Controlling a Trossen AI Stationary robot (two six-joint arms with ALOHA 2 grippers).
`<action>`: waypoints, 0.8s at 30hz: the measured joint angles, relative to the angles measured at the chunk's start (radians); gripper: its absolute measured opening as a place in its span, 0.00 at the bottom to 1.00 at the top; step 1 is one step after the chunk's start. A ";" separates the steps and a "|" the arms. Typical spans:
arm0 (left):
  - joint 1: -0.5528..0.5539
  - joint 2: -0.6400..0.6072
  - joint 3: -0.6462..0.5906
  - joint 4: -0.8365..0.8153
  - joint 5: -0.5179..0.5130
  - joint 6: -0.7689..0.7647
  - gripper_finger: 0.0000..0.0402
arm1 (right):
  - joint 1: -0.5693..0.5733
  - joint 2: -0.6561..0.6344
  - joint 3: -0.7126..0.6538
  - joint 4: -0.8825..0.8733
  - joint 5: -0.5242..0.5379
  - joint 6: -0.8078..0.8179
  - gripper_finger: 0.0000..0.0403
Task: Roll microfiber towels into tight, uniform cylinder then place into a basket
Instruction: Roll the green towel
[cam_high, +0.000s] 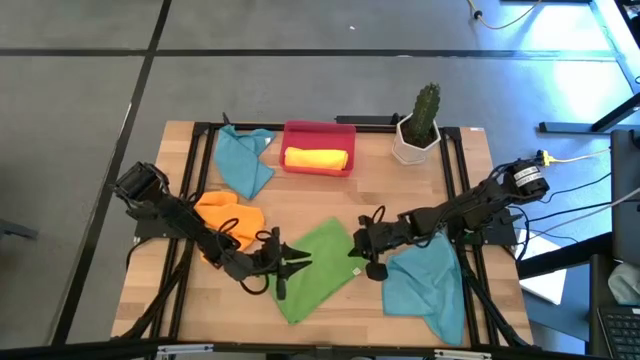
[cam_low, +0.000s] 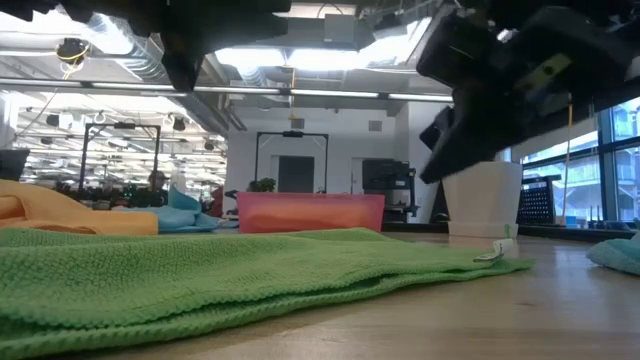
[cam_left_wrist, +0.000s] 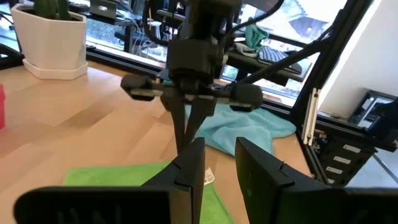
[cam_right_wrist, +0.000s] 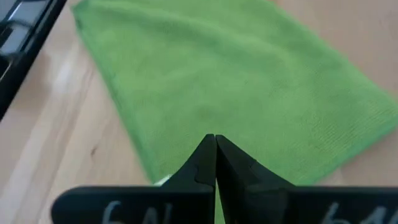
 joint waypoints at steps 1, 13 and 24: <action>0.000 0.000 0.000 -0.006 0.000 0.000 0.20 | 0.000 0.000 0.011 -0.011 0.003 0.007 0.01; 0.035 0.000 0.000 -0.365 0.031 -0.305 0.20 | 0.010 0.000 0.055 -0.309 0.100 0.174 0.01; 0.126 0.000 0.000 -0.535 0.219 -0.448 0.20 | 0.081 -0.001 0.055 -0.232 0.100 0.222 0.01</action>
